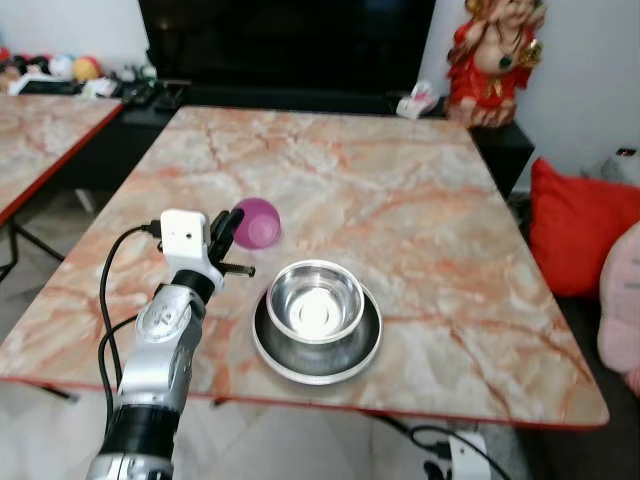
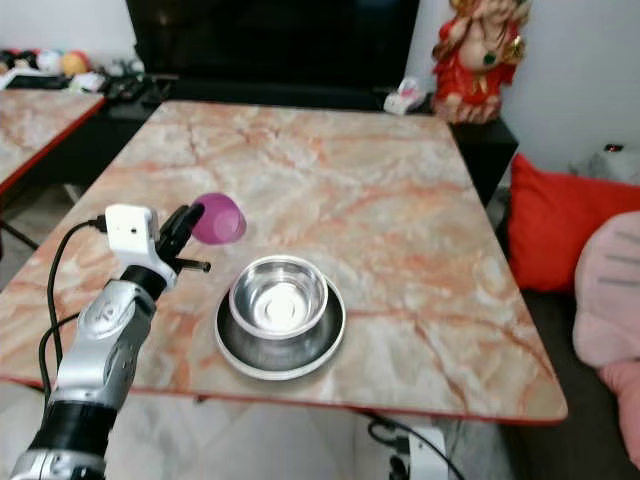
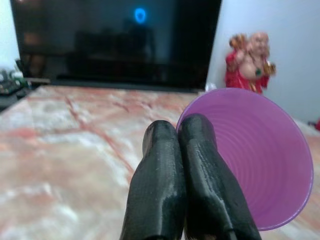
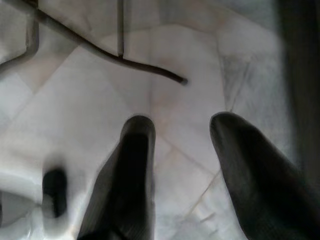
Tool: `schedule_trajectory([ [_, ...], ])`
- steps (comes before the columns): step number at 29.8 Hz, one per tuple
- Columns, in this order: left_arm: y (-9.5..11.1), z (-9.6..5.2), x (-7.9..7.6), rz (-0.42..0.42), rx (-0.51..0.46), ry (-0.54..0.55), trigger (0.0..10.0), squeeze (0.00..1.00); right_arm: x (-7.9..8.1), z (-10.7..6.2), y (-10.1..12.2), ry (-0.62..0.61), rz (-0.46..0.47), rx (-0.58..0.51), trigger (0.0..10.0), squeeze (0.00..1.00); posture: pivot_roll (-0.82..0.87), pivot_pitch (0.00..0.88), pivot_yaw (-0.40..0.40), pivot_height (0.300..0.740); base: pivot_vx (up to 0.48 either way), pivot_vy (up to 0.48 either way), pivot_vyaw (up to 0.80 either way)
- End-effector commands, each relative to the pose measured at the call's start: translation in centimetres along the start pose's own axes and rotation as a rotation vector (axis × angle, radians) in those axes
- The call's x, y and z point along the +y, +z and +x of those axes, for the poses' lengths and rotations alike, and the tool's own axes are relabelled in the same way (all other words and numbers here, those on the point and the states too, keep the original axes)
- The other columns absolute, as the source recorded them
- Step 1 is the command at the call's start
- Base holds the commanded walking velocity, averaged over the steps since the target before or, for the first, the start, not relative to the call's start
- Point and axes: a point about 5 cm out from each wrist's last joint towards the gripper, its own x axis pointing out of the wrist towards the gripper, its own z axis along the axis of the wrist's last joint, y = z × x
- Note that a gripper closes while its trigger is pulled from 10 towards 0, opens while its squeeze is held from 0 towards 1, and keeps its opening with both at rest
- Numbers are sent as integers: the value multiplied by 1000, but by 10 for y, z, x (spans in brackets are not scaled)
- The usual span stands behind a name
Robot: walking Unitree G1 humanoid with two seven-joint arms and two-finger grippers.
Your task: Setting the table
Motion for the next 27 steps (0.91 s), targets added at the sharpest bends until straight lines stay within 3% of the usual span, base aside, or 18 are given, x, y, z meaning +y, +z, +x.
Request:
schedule_trajectory([
  [1, 7, 0, 7, -32, -12, 4, 10000, 0, 9, 1, -1, 25, 3, 6, 10000, 0, 111, 0, -35, 740, 0, 0, 0],
  [6, 10, 4, 3, -111, 10, -19, 10000, 0, 9, 0, -1, 26, 0, 8, 10000, 0, 111, 0, -34, 740, 0, 0, 0],
  [8, 11, 8, 2, -215, 57, -21, 10000, 0, 9, 0, -2, 26, -1, 9, 10000, 0, 108, 0, -33, 740, 0, 0, 0],
  [13, 16, 14, 6, -256, 128, 9, 10000, 0, 8, 0, -2, 24, 0, 11, 10000, 0, 109, 0, -33, 740, 0, 0, 0],
  [14, 17, 17, 11, -219, 192, 53, 10000, 0, 8, 0, -2, 24, -2, 12, 10000, 0, 110, 0, -33, 740, 0, 0, 0],
  [16, 17, 18, 14, -194, 224, 74, 10000, 0, 8, 0, -2, 24, -3, 13, 10000, 0, 110, 0, -33, 740, 0, 0, 0],
  [17, 20, 20, 16, -136, 266, 92, 10000, 0, 8, 0, -2, 25, -5, 13, 10000, 0, 111, 0, -33, 740, 0, 0, 0],
  [22, 28, 26, 12, -144, 318, 107, 10000, 0, 8, 0, -2, 29, -11, 14, 10000, 0, 115, 0, -34, 740, 0, 0, 0],
  [27, 5, 25, 17, -161, 490, 176, 10000, 0, 9, 0, -2, 36, -18, 15, 10000, 0, 107, 0, -27, 740, 0, 0, 0],
])
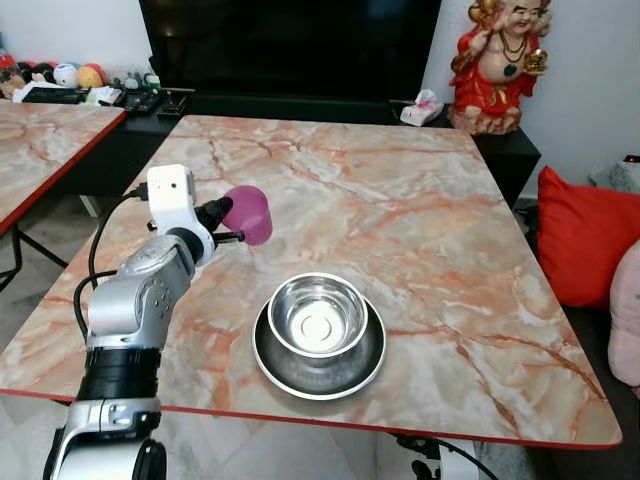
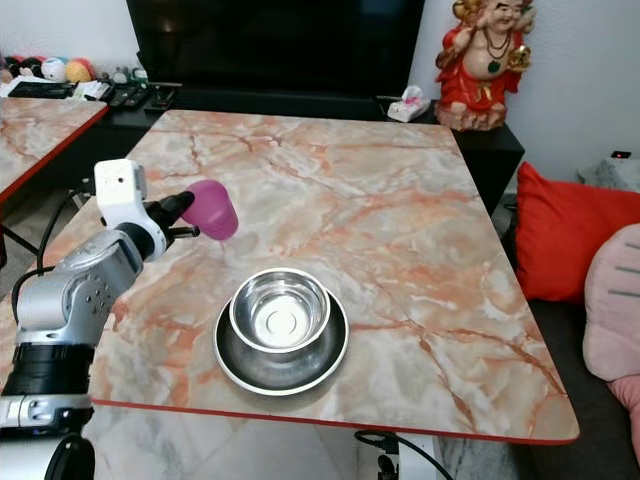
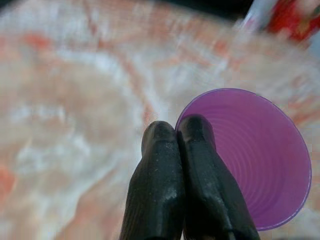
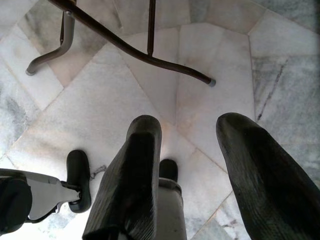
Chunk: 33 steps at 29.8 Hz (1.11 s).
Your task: Setting the table
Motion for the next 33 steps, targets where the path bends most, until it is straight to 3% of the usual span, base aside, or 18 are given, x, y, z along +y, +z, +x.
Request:
schedule_trajectory([
  [1, -6, 2, 2, 16, 51, 24, 10000, 0, -1, 0, -1, 0, -8, 11, 10000, 0, 107, 0, -27, 740, 0, 0, 0],
  [9, -14, 0, 2, 26, 136, 48, 10000, 0, -1, 0, -2, 6, -21, 20, 10000, 0, 108, 0, -26, 740, 0, 0, 0],
  [33, -15, -4, 0, 36, 170, 50, 10000, 0, 0, 0, -3, 6, -27, 23, 10000, 0, 110, 0, -28, 740, 0, 0, 0],
])
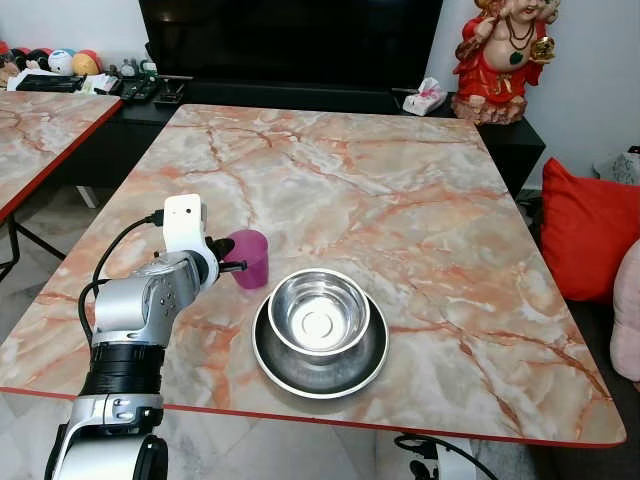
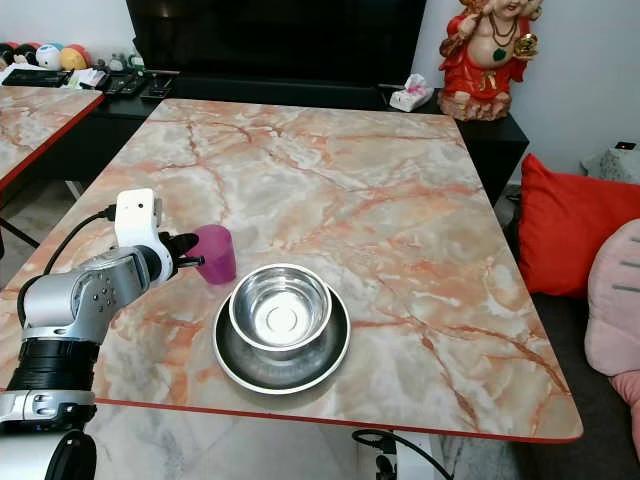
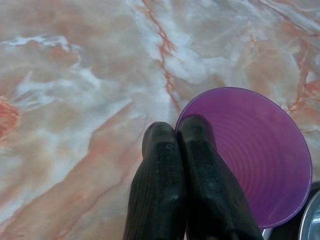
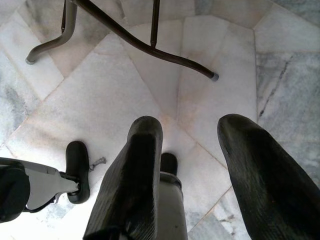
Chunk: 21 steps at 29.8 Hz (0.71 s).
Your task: Setting the table
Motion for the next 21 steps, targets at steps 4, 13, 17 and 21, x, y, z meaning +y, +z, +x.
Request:
schedule_trajectory([
  [4, 0, -2, -2, 11, 4, 6, 10000, 0, -2, -1, -3, -4, -2, 15, 10000, 0, 108, 0, -28, 740, 0, 0, 0],
  [13, -3, -3, -1, 10, 19, 10, 10000, 16, -2, -1, -3, -3, -4, 16, 10000, 0, 107, 0, -29, 740, 0, 0, 0],
  [17, -4, -3, -2, 10, 21, 6, 10000, 129, -2, -1, -3, -4, -3, 16, 10000, 0, 107, 0, -28, 740, 0, 0, 0],
  [21, -4, -3, -2, 9, 22, 6, 10000, 169, -2, -1, -3, -3, -3, 17, 10000, 0, 106, 0, -28, 740, 0, 0, 0],
])
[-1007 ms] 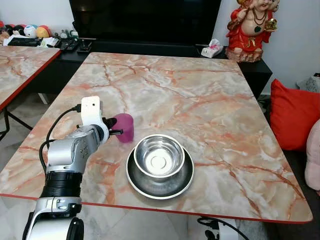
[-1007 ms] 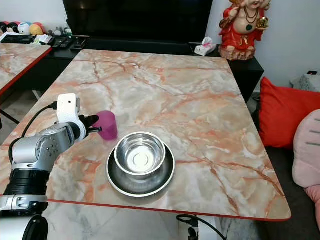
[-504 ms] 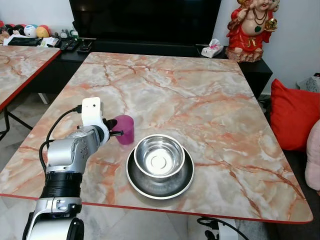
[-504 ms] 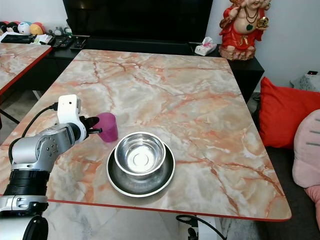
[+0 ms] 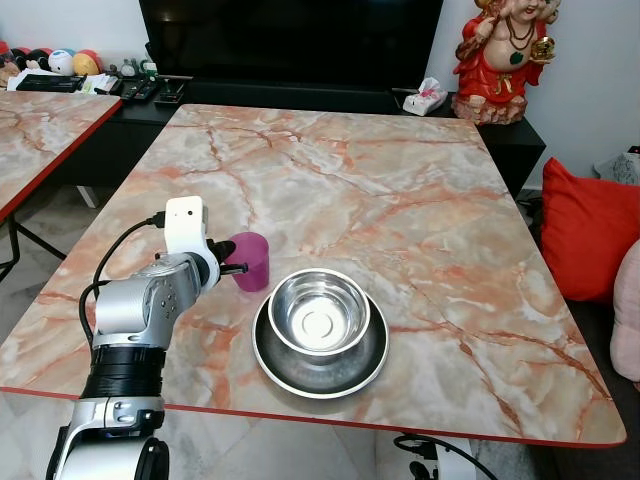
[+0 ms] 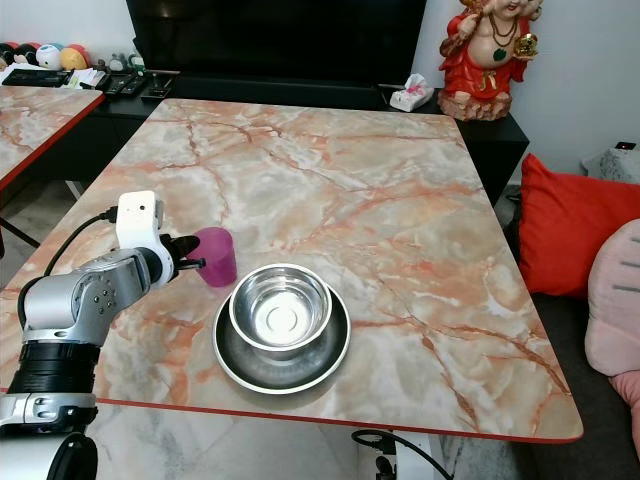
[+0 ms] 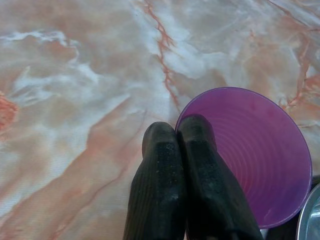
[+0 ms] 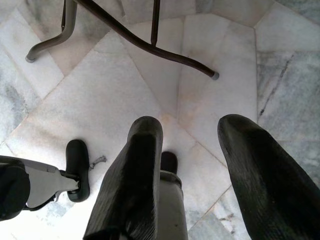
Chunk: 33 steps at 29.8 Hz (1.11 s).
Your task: Setting the table
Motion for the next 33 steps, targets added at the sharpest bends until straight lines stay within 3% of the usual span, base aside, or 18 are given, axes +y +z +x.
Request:
schedule_trajectory([
  [1, -2, -2, -1, 5, 9, 7, 10000, 169, -2, -1, -3, -4, -1, 10, 10000, 0, 106, 0, -28, 740, 0, 0, 0],
  [2, -2, -2, -1, 6, 9, 7, 10000, 169, -2, -1, -3, -4, -1, 11, 10000, 0, 106, 0, -28, 740, 0, 0, 0],
  [3, -2, -2, -1, 6, 9, 7, 10000, 243, -2, -1, -3, -4, -2, 11, 10000, 0, 107, 0, -28, 740, 0, 0, 0],
  [5, -2, -2, -1, 8, 10, 6, 10000, 255, -2, -1, -3, -5, -2, 11, 10000, 0, 107, 0, -28, 740, 0, 0, 0],
  [18, -3, -2, -3, 13, 16, 0, 10000, 255, -2, -1, -4, -4, -3, 13, 10000, 0, 105, 0, -28, 740, 0, 0, 0],
  [20, -4, -2, -4, 13, 17, -4, 10000, 341, -2, -1, -4, -4, -3, 13, 10000, 0, 105, 0, -28, 740, 0, 0, 0],
  [27, -4, -2, -5, 11, 19, -5, 10000, 357, -2, -1, -3, -4, -4, 12, 10000, 0, 104, 0, -28, 740, 0, 0, 0],
  [29, -4, -2, -6, 13, 17, -9, 10000, 298, -2, -1, -3, -4, -4, 12, 10000, 0, 104, 0, -29, 740, 0, 0, 0],
  [32, -3, -2, -6, 17, 9, -9, 10000, 329, -2, -1, -3, -5, -4, 12, 10000, 0, 104, 0, -29, 740, 0, 0, 0],
  [33, -3, -2, -6, 18, 9, -9, 10000, 675, -2, -1, -3, -5, -4, 12, 10000, 0, 104, 0, -29, 740, 0, 0, 0],
])
